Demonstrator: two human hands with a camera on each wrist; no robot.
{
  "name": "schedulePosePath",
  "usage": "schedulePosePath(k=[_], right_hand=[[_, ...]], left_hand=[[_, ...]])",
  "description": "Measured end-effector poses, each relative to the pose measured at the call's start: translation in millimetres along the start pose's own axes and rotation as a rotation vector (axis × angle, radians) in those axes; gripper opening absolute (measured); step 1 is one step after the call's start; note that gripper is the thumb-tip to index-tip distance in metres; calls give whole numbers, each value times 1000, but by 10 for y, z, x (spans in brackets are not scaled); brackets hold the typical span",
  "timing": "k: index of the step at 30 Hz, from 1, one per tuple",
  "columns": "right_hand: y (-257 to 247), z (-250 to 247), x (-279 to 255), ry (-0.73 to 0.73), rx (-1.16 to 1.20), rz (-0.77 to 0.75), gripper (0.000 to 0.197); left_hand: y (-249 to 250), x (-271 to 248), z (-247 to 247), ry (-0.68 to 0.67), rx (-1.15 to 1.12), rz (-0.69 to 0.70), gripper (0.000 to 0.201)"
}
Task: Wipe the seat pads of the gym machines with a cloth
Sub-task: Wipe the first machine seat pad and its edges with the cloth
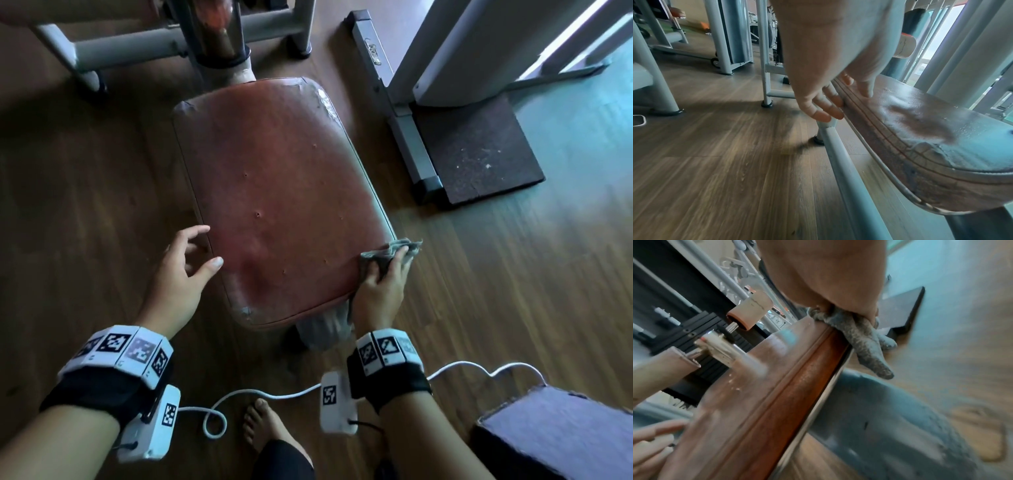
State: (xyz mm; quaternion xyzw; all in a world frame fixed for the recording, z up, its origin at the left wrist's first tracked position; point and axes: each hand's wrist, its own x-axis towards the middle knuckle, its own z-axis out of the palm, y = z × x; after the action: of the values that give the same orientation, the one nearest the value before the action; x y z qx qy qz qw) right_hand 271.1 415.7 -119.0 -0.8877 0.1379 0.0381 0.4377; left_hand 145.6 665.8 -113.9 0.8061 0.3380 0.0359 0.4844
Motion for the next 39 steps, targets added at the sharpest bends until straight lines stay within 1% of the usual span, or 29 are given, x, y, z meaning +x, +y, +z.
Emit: schedulePosePath(k=[2,6,8,11,13,15,17,20,22,26,28,30,34,37,39], right_hand=[[-9,6,-90,-4,-10,-14,64],[-12,103,-491,-12,13,-32,65],[-1,98,-464,-25,2,-26,65],[8,19,-271,-55,-34,-36,66],[6,13,-248,-51,-26,-42,65],[-6,63,-391,-29,-9,-45,64],[-29,156,-646,-24,4,-51,65],[-88,305,-1059,-60,6,-105,66],[-93,355,-1175,-80,3,-137,64],[38,307,-958,-68,-83,-216,63],[55,306,-900,-38,-102,-210,60],[-25,372,-986,-21,-74,-189,58],[-99,473,-1213,-85,-12,-160,58],[25,341,-1053,-103,-89,-232,61],[99,266,-876,-61,-122,-236,60]], left_hand=[[-14,22,-4,-8,7,6,51],[-27,41,5,-25,-14,-1,55],[-20,51,-3,-39,-16,-18,56],[-15,65,-11,-46,-23,-31,57],[-9,61,-5,-45,-39,-34,57],[1,47,12,-38,-56,-39,56],[16,44,23,-27,-70,-43,55],[14,50,17,-27,-75,-40,55],[10,66,-4,-42,-61,-39,55],[5,101,-38,-57,-26,-23,55],[2,94,-31,-52,-32,-23,55],[-3,78,-13,-49,-42,-26,55],[-6,80,-17,-57,-50,-22,55],[20,91,-40,-67,-56,-27,55],[39,75,-40,-65,-72,-35,54]])
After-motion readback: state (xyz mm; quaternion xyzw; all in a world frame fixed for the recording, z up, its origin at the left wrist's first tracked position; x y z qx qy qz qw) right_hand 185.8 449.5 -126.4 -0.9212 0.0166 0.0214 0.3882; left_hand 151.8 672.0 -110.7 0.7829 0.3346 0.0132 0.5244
